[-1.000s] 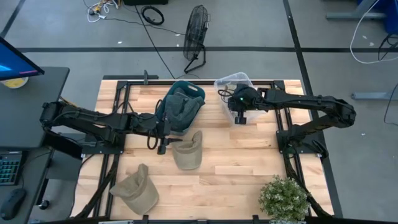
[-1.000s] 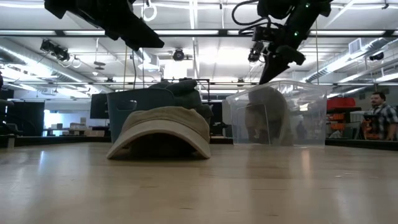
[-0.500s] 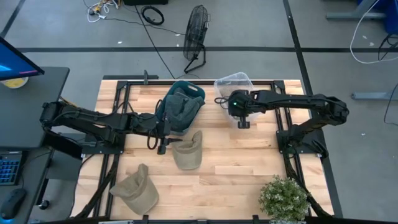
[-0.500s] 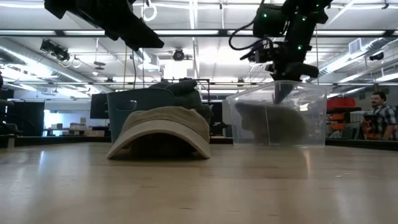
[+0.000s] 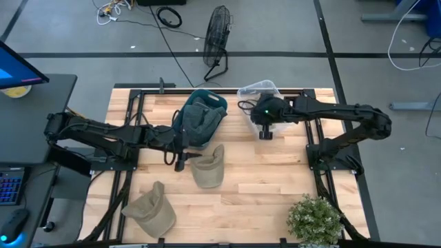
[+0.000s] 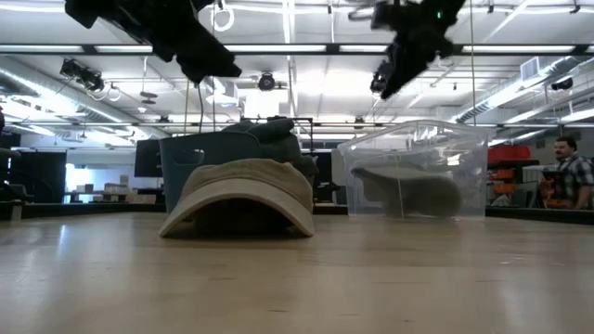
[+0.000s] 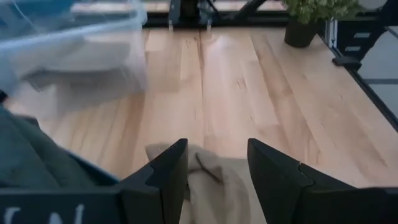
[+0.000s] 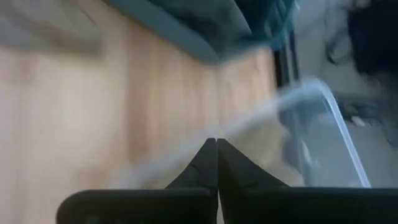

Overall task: Pick & Place hat
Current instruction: Put the right brown cap into the transparent bin

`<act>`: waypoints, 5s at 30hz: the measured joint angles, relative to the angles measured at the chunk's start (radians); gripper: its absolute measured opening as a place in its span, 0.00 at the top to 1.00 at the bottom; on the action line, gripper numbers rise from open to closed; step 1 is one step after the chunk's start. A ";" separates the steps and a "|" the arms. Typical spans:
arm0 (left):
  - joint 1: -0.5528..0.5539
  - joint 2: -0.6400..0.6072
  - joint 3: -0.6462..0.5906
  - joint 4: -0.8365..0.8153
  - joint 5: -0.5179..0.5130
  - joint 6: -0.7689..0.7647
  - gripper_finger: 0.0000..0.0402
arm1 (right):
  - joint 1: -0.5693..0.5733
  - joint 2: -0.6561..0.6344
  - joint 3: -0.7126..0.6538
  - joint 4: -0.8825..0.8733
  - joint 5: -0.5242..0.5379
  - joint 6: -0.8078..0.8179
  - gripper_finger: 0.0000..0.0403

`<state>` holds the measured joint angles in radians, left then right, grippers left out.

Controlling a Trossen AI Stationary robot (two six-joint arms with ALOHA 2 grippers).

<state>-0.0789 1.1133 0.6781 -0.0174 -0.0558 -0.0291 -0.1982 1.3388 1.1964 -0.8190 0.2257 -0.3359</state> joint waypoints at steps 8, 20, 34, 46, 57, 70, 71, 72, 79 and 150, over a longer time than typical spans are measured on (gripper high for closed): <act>-0.072 0.000 0.000 -0.114 0.000 -0.132 0.57 | 0.187 0.005 0.017 0.155 -0.139 0.087 0.99; -0.226 0.000 0.000 -0.128 0.001 -0.233 0.57 | 0.344 0.206 0.017 0.404 -0.137 0.143 0.66; -0.275 0.000 0.000 -0.138 0.000 -0.322 0.57 | 0.339 0.554 0.017 0.716 -0.134 0.114 0.44; -0.274 0.000 0.000 -0.137 -0.003 -0.328 0.57 | 0.296 0.628 0.018 0.709 -0.118 0.196 0.60; -0.271 0.000 0.000 -0.137 -0.004 -0.328 0.57 | 0.297 0.530 0.040 0.462 -0.130 0.172 0.96; -0.271 0.000 0.000 -0.138 -0.003 -0.328 0.57 | 0.297 0.205 0.177 0.018 0.199 0.196 0.99; -0.271 0.000 0.000 -0.137 -0.003 -0.328 0.57 | 0.296 0.172 0.183 -0.010 0.237 0.196 0.99; -0.271 0.000 0.000 -0.138 -0.003 -0.328 0.57 | 0.296 0.139 0.188 -0.038 0.275 0.194 0.99; -0.271 0.000 0.000 -0.138 -0.003 -0.327 0.57 | 0.243 -0.052 0.191 -0.194 0.425 0.102 1.00; -0.271 0.000 0.000 -0.137 -0.082 -0.327 0.57 | -0.012 -0.248 -0.230 -0.055 0.183 -0.801 0.93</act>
<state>-0.3504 1.1130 0.6777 -0.1543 -0.1379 -0.3565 -0.2105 1.0907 0.9665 -0.8735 0.4091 -1.1373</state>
